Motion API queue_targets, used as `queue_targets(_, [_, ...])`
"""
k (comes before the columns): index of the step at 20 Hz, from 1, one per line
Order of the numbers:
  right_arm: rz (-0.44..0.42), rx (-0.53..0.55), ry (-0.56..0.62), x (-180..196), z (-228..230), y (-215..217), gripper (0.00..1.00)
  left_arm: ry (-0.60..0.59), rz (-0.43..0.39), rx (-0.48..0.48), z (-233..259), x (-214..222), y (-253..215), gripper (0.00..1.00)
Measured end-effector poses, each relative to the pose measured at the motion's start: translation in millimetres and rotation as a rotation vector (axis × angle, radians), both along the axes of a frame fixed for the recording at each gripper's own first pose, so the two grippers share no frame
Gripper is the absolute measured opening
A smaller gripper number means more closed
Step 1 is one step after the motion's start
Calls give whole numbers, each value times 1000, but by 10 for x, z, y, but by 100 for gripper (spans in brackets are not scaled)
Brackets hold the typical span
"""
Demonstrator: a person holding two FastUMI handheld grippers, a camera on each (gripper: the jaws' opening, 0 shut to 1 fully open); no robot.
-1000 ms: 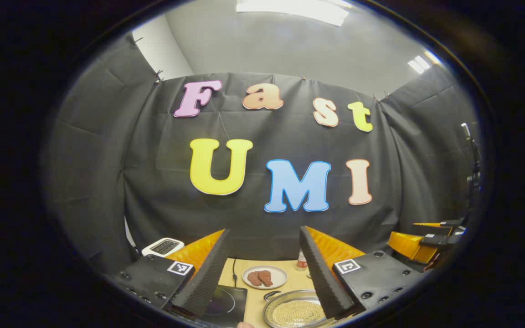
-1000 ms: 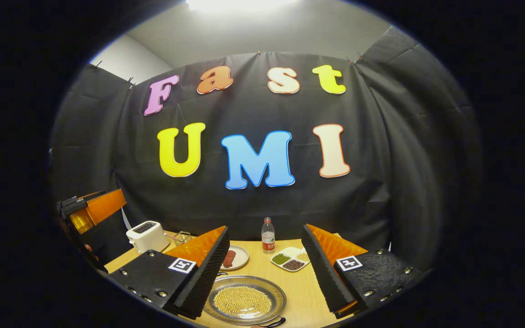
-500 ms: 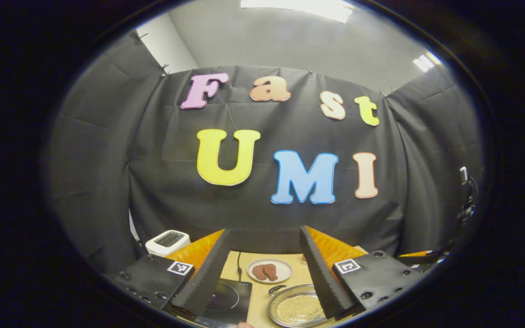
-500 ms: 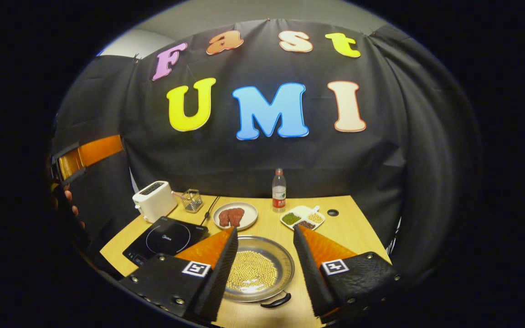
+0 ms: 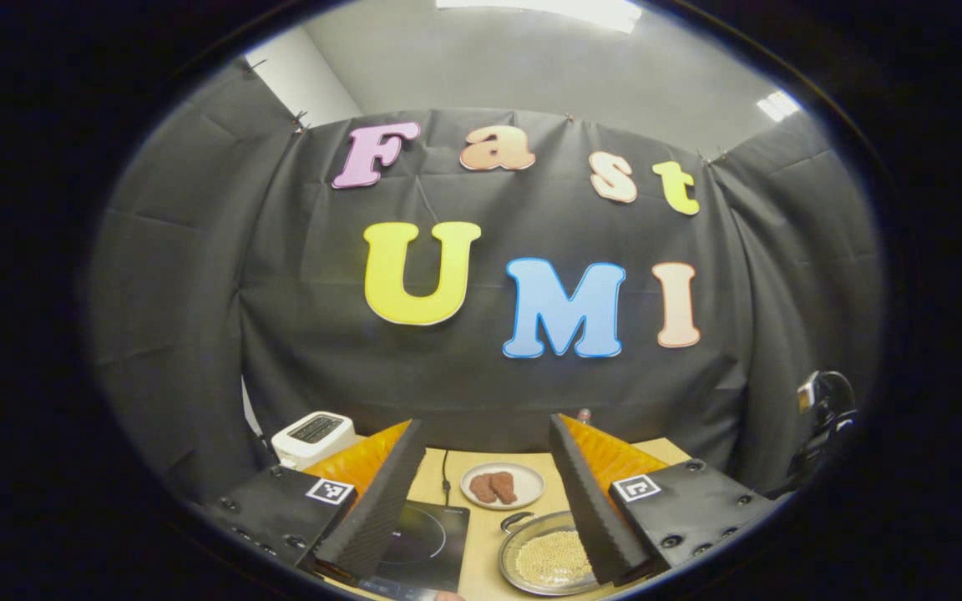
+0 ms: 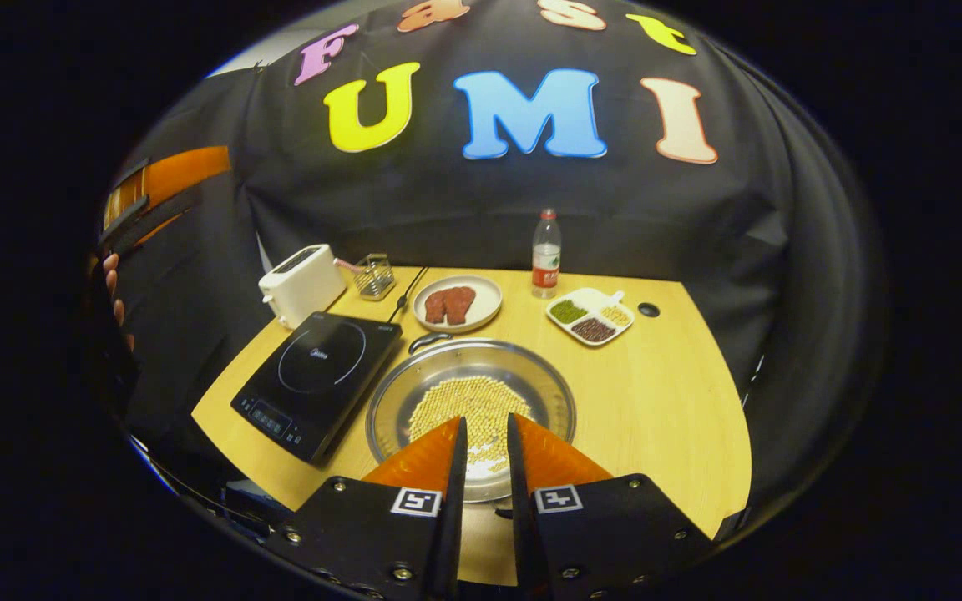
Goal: First push the handle of the pot to place it horizontally, then grasp the pot with both hands and set it on the induction cooktop.
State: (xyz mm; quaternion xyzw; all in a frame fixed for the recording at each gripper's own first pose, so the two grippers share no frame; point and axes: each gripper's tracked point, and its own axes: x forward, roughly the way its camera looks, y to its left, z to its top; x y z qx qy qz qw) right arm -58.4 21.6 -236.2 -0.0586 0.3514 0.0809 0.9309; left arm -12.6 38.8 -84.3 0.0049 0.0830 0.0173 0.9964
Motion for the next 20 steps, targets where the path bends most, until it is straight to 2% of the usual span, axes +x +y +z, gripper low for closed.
queue_targets(1, [6,-2,21,-4,-109,-31,4,6,2,1,-9,-2,10,97])
queue_targets(2, [6,9,53,10,-269,-12,6,5,2,1,-7,-7,11,97])
queue_targets(3, [-2,16,93,-14,-426,-20,0,4,5,2,-7,-16,19,95])
queue_targets(10, [-21,57,372,-387,-1079,-67,0,25,29,18,-94,-74,127,97])
queue_targets(20, [-53,84,538,-495,-1546,-21,0,80,92,15,-311,-206,360,97])
